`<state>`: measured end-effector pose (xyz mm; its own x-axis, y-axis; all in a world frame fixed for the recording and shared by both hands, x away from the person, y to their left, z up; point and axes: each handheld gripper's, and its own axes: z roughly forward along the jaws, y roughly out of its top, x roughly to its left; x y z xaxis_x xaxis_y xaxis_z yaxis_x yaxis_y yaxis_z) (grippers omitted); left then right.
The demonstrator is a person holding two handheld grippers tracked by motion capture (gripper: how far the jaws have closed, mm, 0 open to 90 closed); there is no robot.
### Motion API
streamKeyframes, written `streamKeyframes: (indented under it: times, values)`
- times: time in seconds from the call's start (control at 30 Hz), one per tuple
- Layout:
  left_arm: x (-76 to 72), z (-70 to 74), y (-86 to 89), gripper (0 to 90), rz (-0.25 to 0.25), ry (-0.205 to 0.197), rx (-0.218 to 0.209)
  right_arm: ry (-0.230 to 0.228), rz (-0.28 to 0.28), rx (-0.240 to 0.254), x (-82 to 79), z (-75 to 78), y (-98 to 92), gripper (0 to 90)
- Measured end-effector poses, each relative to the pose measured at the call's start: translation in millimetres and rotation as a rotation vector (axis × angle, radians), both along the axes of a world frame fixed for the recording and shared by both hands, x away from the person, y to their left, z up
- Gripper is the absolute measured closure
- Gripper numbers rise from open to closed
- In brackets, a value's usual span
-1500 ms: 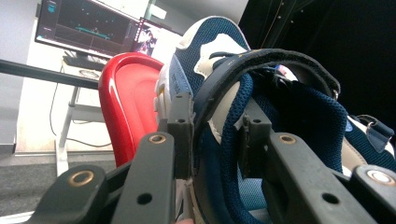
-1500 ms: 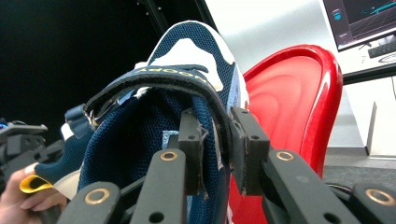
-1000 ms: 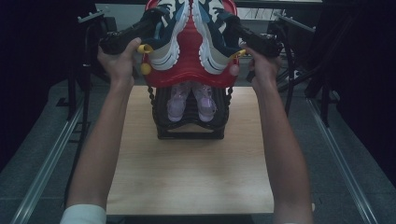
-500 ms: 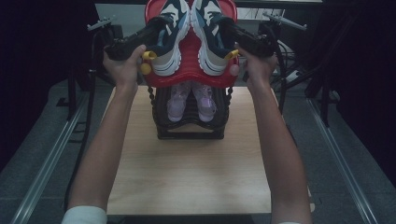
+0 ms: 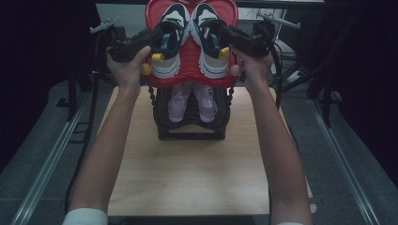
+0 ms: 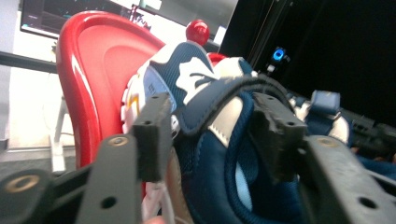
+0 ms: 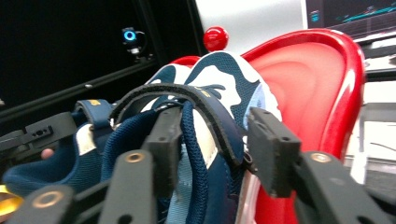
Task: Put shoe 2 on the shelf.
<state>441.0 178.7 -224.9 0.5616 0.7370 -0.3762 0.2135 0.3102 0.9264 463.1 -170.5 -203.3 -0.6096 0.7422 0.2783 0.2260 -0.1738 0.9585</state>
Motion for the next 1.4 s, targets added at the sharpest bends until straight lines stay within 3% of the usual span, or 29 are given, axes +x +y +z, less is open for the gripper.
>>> streamKeyframes:
  times: [0.23, 0.4, 0.53, 1.1, 1.4]
  values:
    - [-0.5, 2.3, 5.2, 40.9, -0.030, -0.003, -0.015, -0.008, 0.056, 0.046, 1.0, 2.3, -6.3, 46.3]
    - [-4.2, 3.4, 7.6, 40.8, -0.041, -0.009, -0.012, -0.023, 0.062, 0.051, -2.6, 3.1, -8.8, 45.3]
    - [-7.1, 2.8, 14.1, 41.2, -0.041, -0.009, -0.021, -0.027, 0.084, 0.082, -6.3, 4.2, -14.2, 46.4]
    - [-33.8, -0.6, 38.0, 42.9, -0.046, -0.014, 0.007, -0.048, 0.128, 0.102, -20.1, -6.2, -44.4, 52.8]
    - [-48.6, -13.3, 50.8, 43.0, -0.029, -0.006, 0.027, -0.052, 0.125, 0.085, -27.5, -19.5, -56.0, 52.9]
